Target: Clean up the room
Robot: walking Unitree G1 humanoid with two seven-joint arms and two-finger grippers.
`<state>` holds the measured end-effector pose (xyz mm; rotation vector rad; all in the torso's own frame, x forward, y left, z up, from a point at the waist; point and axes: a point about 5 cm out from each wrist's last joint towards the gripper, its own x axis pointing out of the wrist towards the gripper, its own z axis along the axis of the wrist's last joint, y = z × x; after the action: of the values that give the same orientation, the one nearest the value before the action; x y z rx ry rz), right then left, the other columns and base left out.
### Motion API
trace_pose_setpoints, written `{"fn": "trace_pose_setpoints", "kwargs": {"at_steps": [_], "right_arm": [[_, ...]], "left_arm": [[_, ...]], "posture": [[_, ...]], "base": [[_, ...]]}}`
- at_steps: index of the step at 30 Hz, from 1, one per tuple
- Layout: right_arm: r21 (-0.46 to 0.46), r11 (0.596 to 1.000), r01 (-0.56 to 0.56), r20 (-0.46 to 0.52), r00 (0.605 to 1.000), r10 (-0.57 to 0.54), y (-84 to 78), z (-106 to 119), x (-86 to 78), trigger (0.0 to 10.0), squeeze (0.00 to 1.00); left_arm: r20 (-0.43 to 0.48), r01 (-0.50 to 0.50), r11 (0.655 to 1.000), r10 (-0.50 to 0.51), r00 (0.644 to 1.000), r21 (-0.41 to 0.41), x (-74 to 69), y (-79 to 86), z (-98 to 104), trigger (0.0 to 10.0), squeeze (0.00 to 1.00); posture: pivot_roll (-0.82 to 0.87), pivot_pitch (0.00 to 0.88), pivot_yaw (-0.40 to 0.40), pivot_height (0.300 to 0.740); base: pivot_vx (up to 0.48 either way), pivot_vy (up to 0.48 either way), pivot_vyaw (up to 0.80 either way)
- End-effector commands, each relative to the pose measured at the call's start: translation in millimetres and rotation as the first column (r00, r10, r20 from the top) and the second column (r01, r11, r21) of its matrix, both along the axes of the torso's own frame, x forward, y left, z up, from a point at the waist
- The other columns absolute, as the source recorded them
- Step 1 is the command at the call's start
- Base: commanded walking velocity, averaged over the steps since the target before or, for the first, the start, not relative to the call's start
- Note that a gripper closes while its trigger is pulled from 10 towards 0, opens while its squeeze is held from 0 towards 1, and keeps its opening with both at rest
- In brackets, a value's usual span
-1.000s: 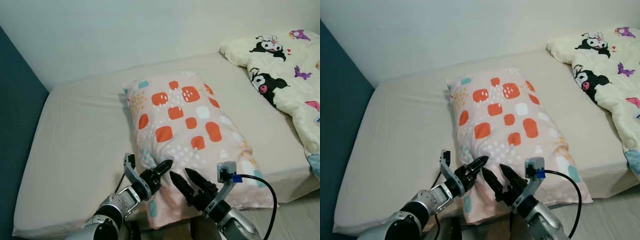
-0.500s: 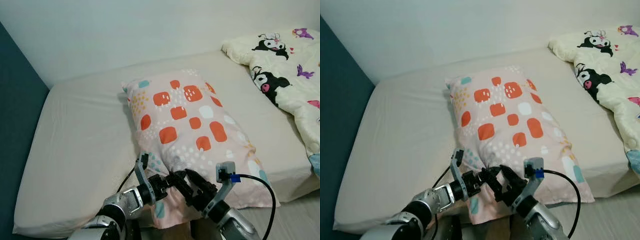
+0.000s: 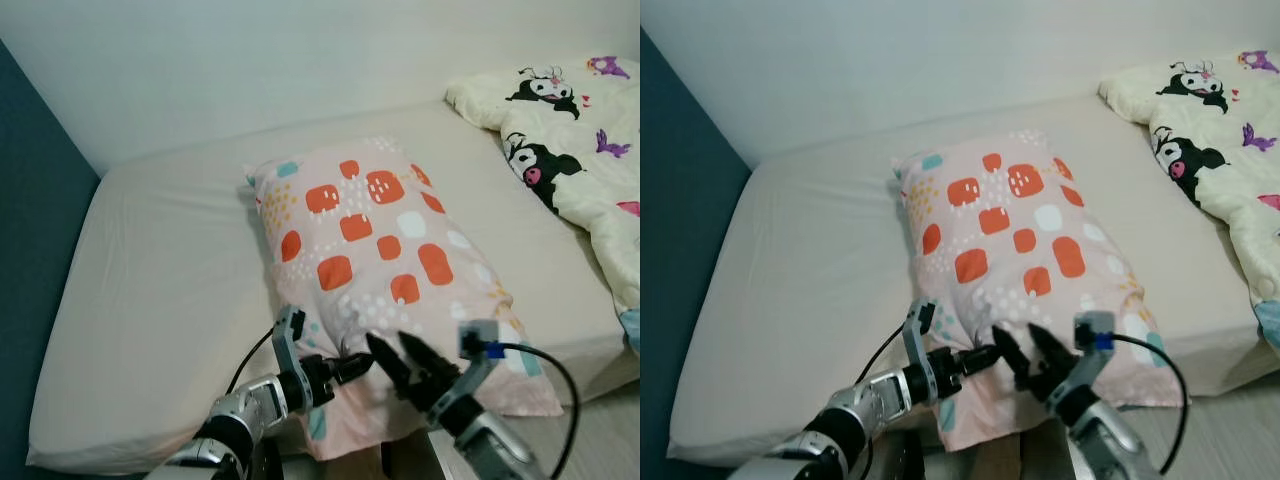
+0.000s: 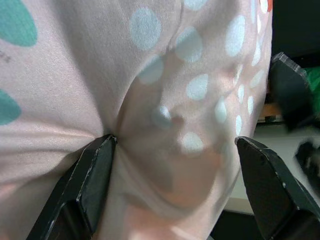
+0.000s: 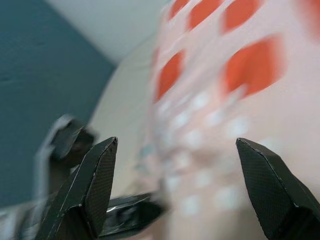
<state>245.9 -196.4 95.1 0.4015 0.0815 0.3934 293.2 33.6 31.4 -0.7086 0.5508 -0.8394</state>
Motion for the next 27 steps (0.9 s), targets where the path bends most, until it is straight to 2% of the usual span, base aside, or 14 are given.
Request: {"fn": "trace_pose_setpoints", "kwargs": {"at_steps": [1, 2, 3, 5, 7, 8, 9, 13, 16, 19, 21, 22, 24, 27], "right_arm": [[-0.027, 0.994, 0.104, 0.008, 0.995, -0.104, -24.4, 4.6, -1.9, 10.0, 0.00], [-0.065, 0.980, 0.188, 0.030, 0.982, -0.187, -46.4, 12.4, -1.2, 10.0, 0.00], [-0.065, 0.980, 0.188, 0.030, 0.982, -0.187, -46.4, 12.4, -1.2, 10.0, 0.00], [-0.107, 0.948, 0.300, 0.075, 0.953, -0.293, -77.5, 26.8, -1.5, 10.0, 0.00], [-0.117, 0.936, 0.331, 0.092, 0.943, -0.321, -87.0, 32.3, -1.7, 10.0, 0.00], [-0.145, 0.927, 0.345, 0.121, 0.936, -0.329, -95.3, 41.7, -1.4, 10.0, 0.00], [-0.183, 0.920, 0.346, 0.166, 0.933, -0.318, -102.5, 56.4, -0.5, 10.0, 0.00], [-0.194, 0.920, 0.341, 0.182, 0.934, -0.308, -103.9, 61.7, 0.1, 10.0, 0.00], [-0.234, 0.954, 0.188, 0.193, 0.970, -0.144, -85.5, 70.4, -1.3, 10.0, 0.00], [-0.241, 0.960, 0.142, 0.186, 0.978, -0.098, -80.0, 69.9, -3.3, 10.0, 0.00], [-0.244, 0.962, 0.120, 0.172, 0.982, -0.078, -79.6, 68.6, -6.9, 10.0, 0.00], [-0.244, 0.962, 0.120, 0.172, 0.982, -0.078, -79.6, 68.6, -6.9, 10.0, 0.00], [-0.241, 0.959, 0.149, 0.168, 0.980, -0.110, -88.8, 69.7, -10.4, 10.0, 0.00], [-0.240, 0.957, 0.163, 0.168, 0.978, -0.125, -92.3, 70.4, -11.5, 10.0, 0.00]], "left_arm": [[-0.024, 0.105, 0.984, -0.109, 0.994, -0.142, -30.1, -79.0, 11.6, 10.0, 0.00], [0.012, 0.051, 0.992, -0.050, 0.999, -0.111, -18.8, -66.5, 14.0, 10.0, 0.00], [0.012, 0.051, 0.992, -0.050, 0.999, -0.111, -18.8, -66.5, 14.0, 10.0, 0.00], [0.101, -0.028, 0.998, 0.033, 0.994, -0.054, -0.4, -44.0, 20.2, 10.0, 0.00], [0.142, -0.051, 0.998, 0.055, 0.988, -0.030, 5.9, -35.6, 23.2, 10.0, 0.00], [0.190, -0.103, 0.995, 0.103, 0.976, -0.011, 18.2, -20.4, 30.2, 10.0, 0.00], [0.258, -0.201, 0.979, 0.191, 0.947, 0.013, 38.6, 5.2, 44.4, 10.0, 0.00], [0.284, -0.243, 0.970, 0.227, 0.932, 0.022, 46.4, 15.2, 50.9, 10.0, 0.00], [0.405, -0.376, 0.920, 0.303, 0.862, 0.111, 71.6, 52.5, 75.6, 10.0, 0.00], [0.446, -0.403, 0.903, 0.303, 0.842, 0.147, 77.3, 63.5, 82.8, 10.0, 0.00], [0.486, -0.448, 0.874, 0.314, 0.816, 0.188, 84.0, 80.7, 91.1, 10.0, 0.00], [0.486, -0.448, 0.874, 0.314, 0.816, 0.188, 84.0, 80.7, 91.1, 10.0, 0.00], [0.491, -0.481, 0.843, 0.322, 0.809, 0.241, 86.0, 94.0, 90.3, 10.0, 0.00], [0.478, -0.467, 0.844, 0.307, 0.823, 0.262, 84.1, 93.9, 85.7, 10.0, 0.00]], "posture": [[-0.16, 0.226, 0.103, 0.625], [-0.16, 0.222, 0.101, 0.625], [-0.16, 0.222, 0.101, 0.625], [-0.18, 0.214, 0.099, 0.625], [-0.18, 0.214, 0.099, 0.625], [-0.19, 0.205, 0.093, 0.625], [-0.19, 0.201, 0.089, 0.625], [-0.19, 0.199, 0.087, 0.625], [-0.20, 0.196, 0.077, 0.625], [-0.20, 0.196, 0.075, 0.625], [-0.20, 0.196, 0.077, 0.625], [-0.20, 0.196, 0.077, 0.625], [-0.20, 0.199, 0.083, 0.625], [-0.20, 0.200, 0.089, 0.625]], "base": [[0.000, 0.000, 0.00], [0.000, 0.000, 0.00], [0.000, 0.000, 0.00], [0.000, 0.000, 0.00], [0.000, 0.000, 0.00], [0.000, 0.000, 0.00], [0.000, 0.000, 0.00], [0.000, 0.000, 0.00], [0.000, 0.000, 0.00], [0.000, 0.000, 0.00], [0.000, 0.000, 0.00], [0.000, 0.000, 0.00], [0.000, 0.000, 0.00], [0.000, 0.000, 0.00]]}}
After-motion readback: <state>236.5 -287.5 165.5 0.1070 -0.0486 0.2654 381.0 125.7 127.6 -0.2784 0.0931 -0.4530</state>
